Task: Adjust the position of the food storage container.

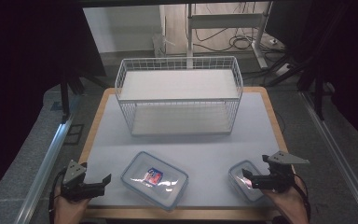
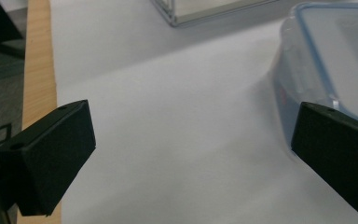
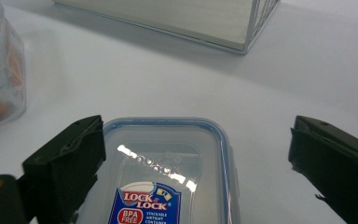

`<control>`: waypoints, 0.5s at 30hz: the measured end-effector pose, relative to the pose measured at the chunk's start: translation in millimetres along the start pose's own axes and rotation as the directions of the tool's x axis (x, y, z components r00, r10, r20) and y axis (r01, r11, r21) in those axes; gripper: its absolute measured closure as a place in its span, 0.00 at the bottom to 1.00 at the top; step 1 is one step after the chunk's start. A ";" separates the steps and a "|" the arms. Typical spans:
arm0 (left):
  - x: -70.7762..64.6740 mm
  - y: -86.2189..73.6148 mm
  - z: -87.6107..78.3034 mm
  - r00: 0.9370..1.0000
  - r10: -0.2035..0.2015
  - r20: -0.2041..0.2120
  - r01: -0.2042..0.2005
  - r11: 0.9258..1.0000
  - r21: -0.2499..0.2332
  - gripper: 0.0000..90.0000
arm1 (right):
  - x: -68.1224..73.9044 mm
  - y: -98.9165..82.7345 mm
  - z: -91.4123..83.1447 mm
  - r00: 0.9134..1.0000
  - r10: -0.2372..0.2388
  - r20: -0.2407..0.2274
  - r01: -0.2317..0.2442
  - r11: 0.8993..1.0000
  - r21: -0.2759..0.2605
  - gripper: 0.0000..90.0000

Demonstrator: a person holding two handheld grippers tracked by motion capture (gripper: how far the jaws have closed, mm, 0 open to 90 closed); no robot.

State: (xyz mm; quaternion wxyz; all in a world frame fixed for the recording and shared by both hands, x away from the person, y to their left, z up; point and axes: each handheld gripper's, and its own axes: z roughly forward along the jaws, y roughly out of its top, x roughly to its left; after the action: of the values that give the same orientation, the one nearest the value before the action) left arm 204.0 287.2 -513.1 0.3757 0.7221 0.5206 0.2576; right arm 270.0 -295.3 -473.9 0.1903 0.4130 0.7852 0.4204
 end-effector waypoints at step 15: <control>-2.1 -6.2 13.9 1.000 0.015 -0.011 -0.014 0.998 0.057 0.00 | 0.7 -1.0 2.3 1.000 -0.025 -0.011 0.025 0.999 0.034 0.15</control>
State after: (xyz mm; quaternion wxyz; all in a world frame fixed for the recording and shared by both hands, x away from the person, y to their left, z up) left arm 210.5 282.4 -526.2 0.3502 0.7348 0.5245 0.2498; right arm 270.6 -293.9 -476.0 0.1842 0.4041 0.7982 0.4069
